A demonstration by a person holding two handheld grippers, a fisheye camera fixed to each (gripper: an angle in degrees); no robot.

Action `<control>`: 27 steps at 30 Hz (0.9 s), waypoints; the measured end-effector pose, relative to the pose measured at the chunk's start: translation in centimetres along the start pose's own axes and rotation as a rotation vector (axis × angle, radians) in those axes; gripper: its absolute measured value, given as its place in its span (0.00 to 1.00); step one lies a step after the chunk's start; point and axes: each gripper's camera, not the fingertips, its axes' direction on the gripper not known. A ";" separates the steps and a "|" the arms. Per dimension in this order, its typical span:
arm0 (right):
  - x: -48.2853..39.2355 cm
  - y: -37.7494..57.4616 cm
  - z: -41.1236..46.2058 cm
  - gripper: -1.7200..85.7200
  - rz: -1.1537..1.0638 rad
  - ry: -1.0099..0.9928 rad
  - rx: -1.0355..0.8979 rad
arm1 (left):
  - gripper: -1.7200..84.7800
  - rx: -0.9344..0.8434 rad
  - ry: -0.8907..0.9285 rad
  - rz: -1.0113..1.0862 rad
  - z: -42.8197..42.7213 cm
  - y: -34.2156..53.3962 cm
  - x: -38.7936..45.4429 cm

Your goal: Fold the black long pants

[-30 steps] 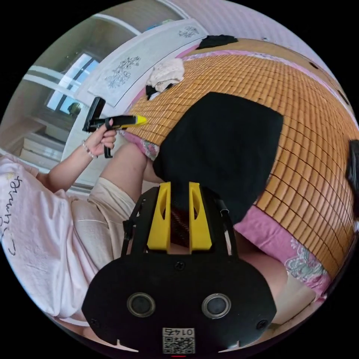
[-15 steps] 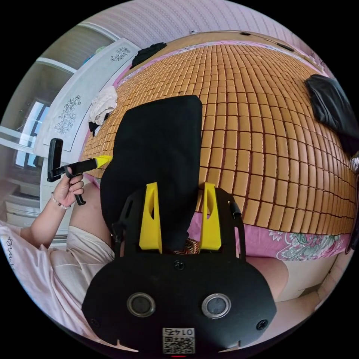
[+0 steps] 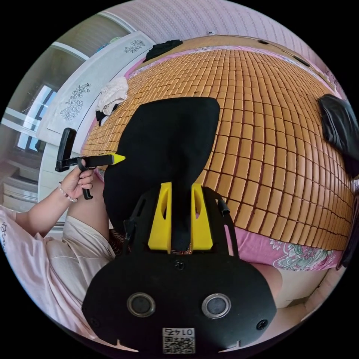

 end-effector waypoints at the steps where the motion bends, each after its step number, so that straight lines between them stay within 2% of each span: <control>1: -0.6 -0.4 -0.8 0.07 -0.018 -0.021 0.011 | 0.14 -0.006 0.031 -0.031 0.0 0.1 -0.6; 6: -5.3 -3.2 -5.0 0.05 -0.197 -0.067 0.088 | 0.08 0.060 0.194 -0.139 -0.7 1.2 -3.8; 10: -9.2 -6.6 -7.7 0.04 -0.342 -0.029 0.120 | 0.07 0.112 0.243 -0.141 -1.9 1.1 -3.9; 14: -8.3 -8.9 -11.0 0.04 -0.326 -0.046 0.202 | 0.07 0.150 0.290 -0.095 -3.0 -1.7 -2.4; 17: -5.0 -9.2 -14.8 0.04 -0.244 -0.013 0.299 | 0.07 0.159 0.301 0.013 -3.2 -6.6 1.2; 20: 0.0 -8.0 -20.0 0.04 -0.118 0.049 0.429 | 0.07 0.145 0.325 0.183 -2.0 -13.1 8.1; 24: 7.6 -4.3 -29.4 0.05 0.117 0.214 0.632 | 0.07 0.097 0.323 0.518 2.1 -22.2 25.0; 27: 15.7 -3.6 -33.2 0.09 0.375 0.261 0.613 | 0.09 0.049 0.313 0.566 6.6 -26.7 34.7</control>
